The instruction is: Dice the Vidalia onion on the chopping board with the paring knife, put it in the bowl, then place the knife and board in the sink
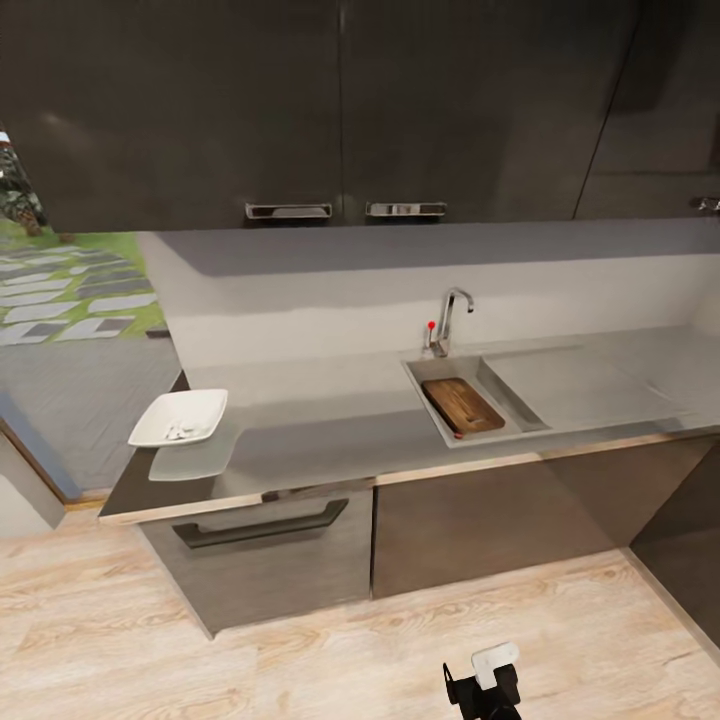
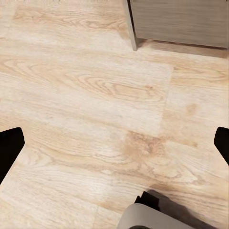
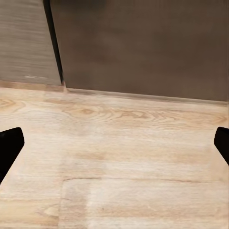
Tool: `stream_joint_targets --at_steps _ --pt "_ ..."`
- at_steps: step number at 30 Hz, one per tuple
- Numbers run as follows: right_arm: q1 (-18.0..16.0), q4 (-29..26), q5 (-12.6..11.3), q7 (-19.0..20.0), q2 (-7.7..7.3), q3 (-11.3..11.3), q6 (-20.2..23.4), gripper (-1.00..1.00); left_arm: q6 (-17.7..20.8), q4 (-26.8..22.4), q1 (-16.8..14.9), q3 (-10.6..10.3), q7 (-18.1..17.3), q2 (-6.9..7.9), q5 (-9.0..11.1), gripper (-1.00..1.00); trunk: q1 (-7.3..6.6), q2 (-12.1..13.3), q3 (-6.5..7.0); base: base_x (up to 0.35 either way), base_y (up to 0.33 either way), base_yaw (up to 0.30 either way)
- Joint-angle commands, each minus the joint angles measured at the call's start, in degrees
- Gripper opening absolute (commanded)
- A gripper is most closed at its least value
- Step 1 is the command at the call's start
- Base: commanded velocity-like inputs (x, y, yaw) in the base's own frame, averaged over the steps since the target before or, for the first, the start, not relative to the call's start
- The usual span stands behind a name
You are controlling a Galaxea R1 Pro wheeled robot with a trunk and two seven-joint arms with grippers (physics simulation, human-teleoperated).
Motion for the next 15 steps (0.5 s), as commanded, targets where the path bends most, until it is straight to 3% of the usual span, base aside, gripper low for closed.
stream_joint_targets --at_steps 1,15 --pt "-0.1 0.1 0.6 -0.3 0.01 -0.4 -0.2 1.0 -0.1 0.1 -0.1 -0.5 0.3 -0.05 0.1 1.0 0.04 -0.1 -0.02 0.0 0.0 0.0" --pt "-0.1 0.1 0.6 -0.3 0.01 -0.3 -0.2 1.0 -0.1 0.1 -0.1 -0.5 0.3 -0.03 0.1 1.0 0.04 -0.1 1.25 0.0 0.0 0.0"
